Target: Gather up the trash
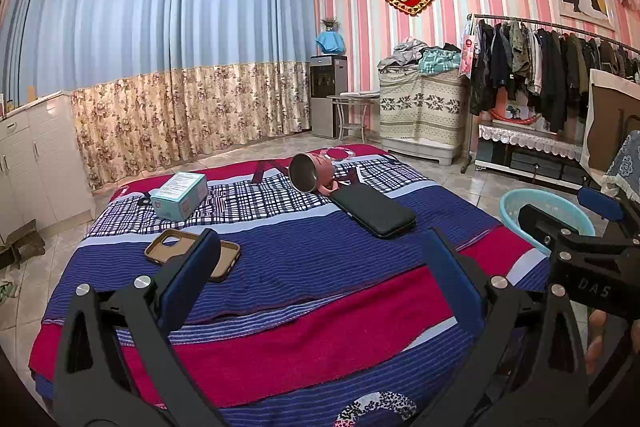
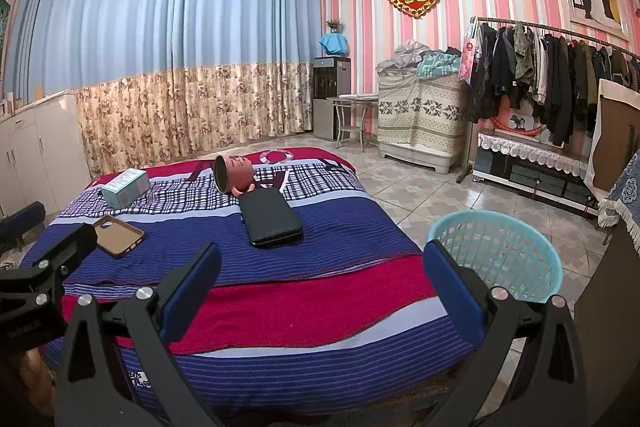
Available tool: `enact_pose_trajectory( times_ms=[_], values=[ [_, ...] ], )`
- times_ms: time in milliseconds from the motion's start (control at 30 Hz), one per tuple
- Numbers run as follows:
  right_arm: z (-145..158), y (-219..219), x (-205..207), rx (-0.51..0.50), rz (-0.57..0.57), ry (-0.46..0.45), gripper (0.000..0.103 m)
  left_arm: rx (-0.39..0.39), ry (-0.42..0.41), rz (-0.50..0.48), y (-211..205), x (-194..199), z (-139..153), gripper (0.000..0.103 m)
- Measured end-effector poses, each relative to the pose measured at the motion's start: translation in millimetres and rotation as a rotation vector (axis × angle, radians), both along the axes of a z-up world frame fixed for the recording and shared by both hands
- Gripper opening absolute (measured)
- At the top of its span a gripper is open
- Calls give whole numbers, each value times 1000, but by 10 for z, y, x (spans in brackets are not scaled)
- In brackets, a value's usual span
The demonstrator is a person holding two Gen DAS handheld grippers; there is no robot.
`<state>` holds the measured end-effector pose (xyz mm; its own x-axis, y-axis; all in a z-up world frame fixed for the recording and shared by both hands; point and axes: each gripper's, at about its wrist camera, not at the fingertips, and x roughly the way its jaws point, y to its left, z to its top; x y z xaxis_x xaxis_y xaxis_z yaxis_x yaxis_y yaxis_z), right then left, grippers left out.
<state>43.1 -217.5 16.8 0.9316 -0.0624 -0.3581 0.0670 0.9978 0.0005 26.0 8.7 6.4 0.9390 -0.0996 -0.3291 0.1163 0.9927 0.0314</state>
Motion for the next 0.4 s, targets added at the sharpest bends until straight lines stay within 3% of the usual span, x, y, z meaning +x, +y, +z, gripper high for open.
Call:
enact_pose_trajectory(
  times_ms=[400],
  values=[
    [1,-15,-7,0,0,-1,98,-1,6,-6,-14,-9,2,98]
  ],
)
